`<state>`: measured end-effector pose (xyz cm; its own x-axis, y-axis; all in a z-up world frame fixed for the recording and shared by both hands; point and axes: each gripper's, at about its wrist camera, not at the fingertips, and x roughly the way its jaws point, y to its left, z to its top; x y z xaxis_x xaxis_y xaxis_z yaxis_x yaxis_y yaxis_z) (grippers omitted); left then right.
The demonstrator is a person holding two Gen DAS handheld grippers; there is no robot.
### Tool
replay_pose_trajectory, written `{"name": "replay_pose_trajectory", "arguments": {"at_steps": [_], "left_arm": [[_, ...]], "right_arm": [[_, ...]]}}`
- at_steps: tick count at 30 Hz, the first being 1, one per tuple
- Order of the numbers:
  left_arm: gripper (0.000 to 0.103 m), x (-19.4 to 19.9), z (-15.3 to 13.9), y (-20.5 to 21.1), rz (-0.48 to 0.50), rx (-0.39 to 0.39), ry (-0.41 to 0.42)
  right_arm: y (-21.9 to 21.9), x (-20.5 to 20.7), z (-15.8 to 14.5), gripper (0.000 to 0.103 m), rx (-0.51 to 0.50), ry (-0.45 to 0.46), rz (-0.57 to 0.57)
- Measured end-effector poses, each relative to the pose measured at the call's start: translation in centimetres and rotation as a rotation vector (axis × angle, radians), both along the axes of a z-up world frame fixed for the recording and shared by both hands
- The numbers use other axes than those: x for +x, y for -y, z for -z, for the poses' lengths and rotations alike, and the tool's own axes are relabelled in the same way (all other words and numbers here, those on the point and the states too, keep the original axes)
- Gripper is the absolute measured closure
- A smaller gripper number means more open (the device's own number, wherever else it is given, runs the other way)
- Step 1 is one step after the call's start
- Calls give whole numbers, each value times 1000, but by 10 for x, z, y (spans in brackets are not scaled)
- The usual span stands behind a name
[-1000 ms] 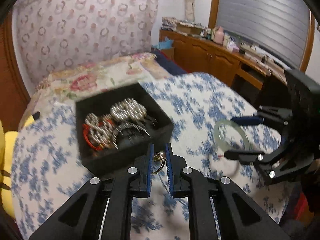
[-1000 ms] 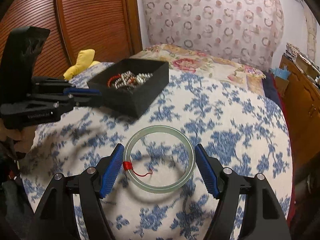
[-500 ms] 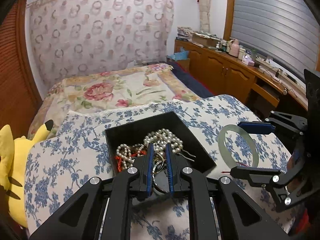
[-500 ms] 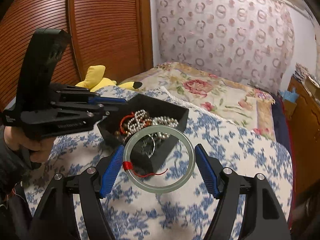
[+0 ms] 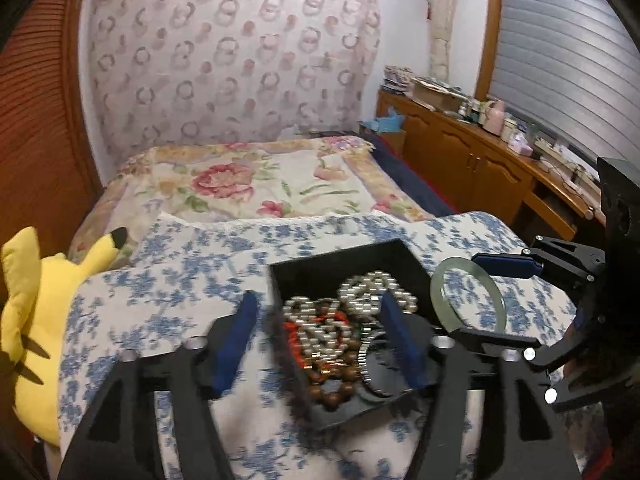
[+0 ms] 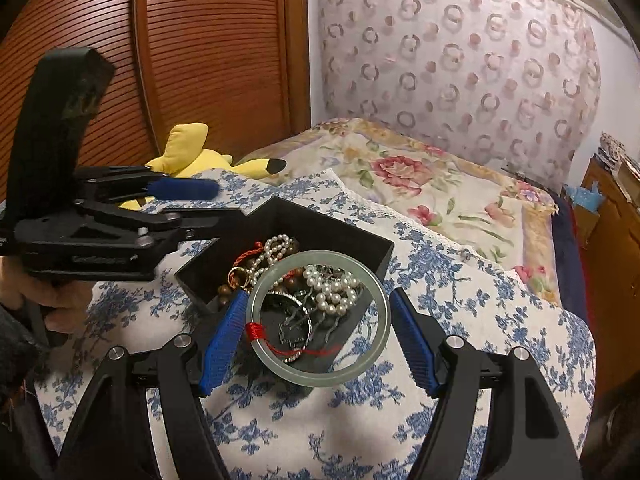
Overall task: Organize jewelry
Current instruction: 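Carry the ring with the left tool while the right tool carries the jade bangle into the box, then open both tools to drop the ring and jade bangle in the box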
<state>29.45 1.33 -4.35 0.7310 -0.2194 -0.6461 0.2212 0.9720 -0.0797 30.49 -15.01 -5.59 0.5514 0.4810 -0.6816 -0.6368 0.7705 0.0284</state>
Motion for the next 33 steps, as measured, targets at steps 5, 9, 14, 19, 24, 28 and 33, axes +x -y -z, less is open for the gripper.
{"name": "replay_pose_trajectory", "arguments": {"at_steps": [5, 9, 14, 19, 24, 28, 33], "left_arm": [[18, -3, 4, -24, -68, 4, -6], [17, -6, 8, -43, -120, 12, -15], [7, -16, 7, -59, -161, 14, 10], [7, -20, 10, -73, -189, 5, 3], [7, -25, 11, -78, -204, 8, 2], [7, -30, 11, -78, -211, 22, -5], [7, -41, 9, -74, -210, 30, -3]], "right_arm": [[-18, 10, 2, 29, -2, -2, -23], [-35, 19, 4, 29, -1, -15, -46], [-55, 32, 10, 29, -7, -38, -62], [-68, 39, 16, 29, -26, -46, -62], [-68, 43, 19, 28, -31, -49, -38], [-62, 39, 15, 26, -9, -41, -25], [-53, 32, 6, 22, 18, -29, 5]]}}
